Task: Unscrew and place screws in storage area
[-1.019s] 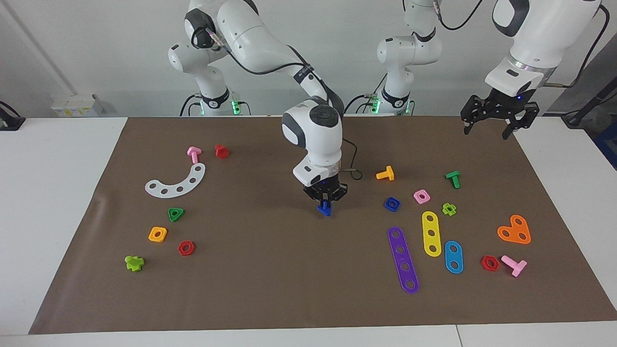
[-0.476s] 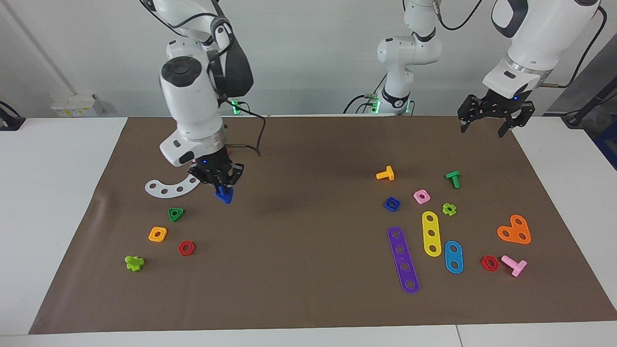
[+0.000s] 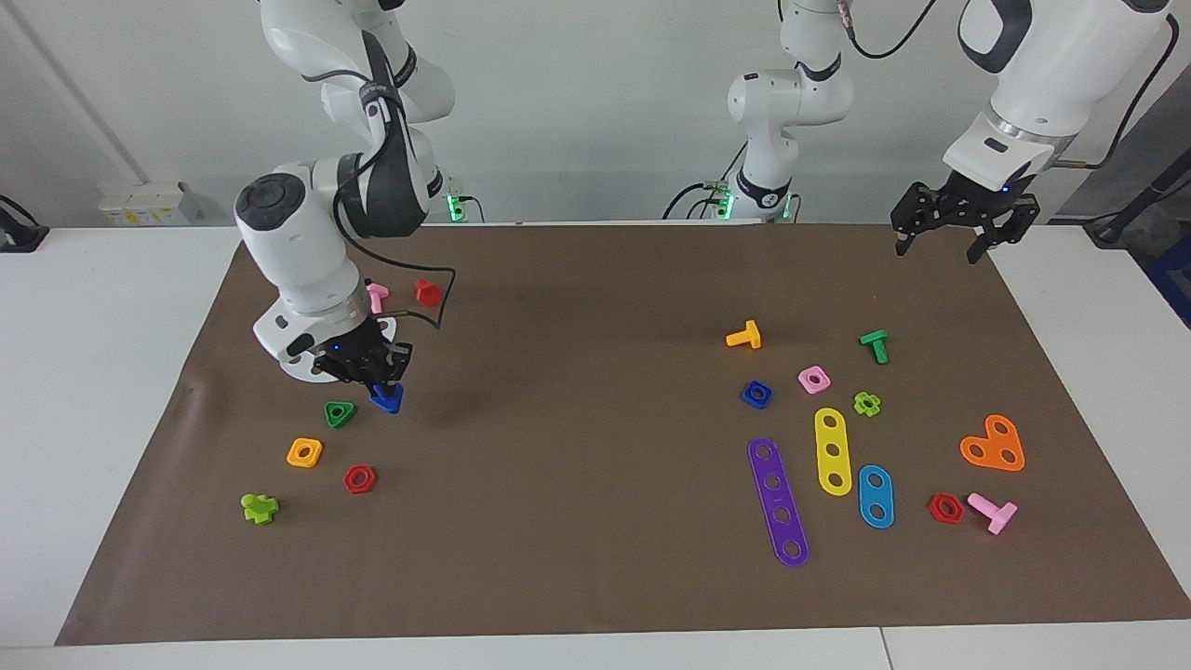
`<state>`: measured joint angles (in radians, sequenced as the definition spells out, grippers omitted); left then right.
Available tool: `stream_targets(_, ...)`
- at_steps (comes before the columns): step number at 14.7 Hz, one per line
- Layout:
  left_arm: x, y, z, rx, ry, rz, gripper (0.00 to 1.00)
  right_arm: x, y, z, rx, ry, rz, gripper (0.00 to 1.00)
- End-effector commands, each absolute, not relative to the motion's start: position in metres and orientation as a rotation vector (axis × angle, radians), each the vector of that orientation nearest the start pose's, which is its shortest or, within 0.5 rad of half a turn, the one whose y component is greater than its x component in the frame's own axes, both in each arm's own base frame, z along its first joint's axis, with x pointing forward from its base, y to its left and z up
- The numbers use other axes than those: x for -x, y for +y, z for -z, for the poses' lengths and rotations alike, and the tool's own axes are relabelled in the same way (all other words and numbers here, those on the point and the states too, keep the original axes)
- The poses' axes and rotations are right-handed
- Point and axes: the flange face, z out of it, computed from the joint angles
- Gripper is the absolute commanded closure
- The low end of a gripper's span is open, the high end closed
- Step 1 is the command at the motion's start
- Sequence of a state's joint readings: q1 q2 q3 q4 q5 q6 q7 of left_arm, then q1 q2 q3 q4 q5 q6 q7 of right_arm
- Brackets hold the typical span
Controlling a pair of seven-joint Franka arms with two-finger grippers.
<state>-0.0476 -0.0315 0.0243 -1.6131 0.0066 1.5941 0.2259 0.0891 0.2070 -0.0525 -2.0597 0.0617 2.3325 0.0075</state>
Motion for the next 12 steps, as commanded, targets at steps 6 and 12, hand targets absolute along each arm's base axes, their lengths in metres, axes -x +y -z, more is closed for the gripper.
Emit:
stream_targets(6, -0.541, -0.018, -0.638, 3.130, 0.387, -0.015, 0.00, -0.575, 0.031, -0.314, 3.072, 0.018, 0.128, 0.77)
stream_targets(12, -0.539, -0.009, -0.634, 3.133, 0.363, -0.030, 0.00, -0.592, 0.026, -0.377, 3.050, 0.152, 0.240, 0.00)
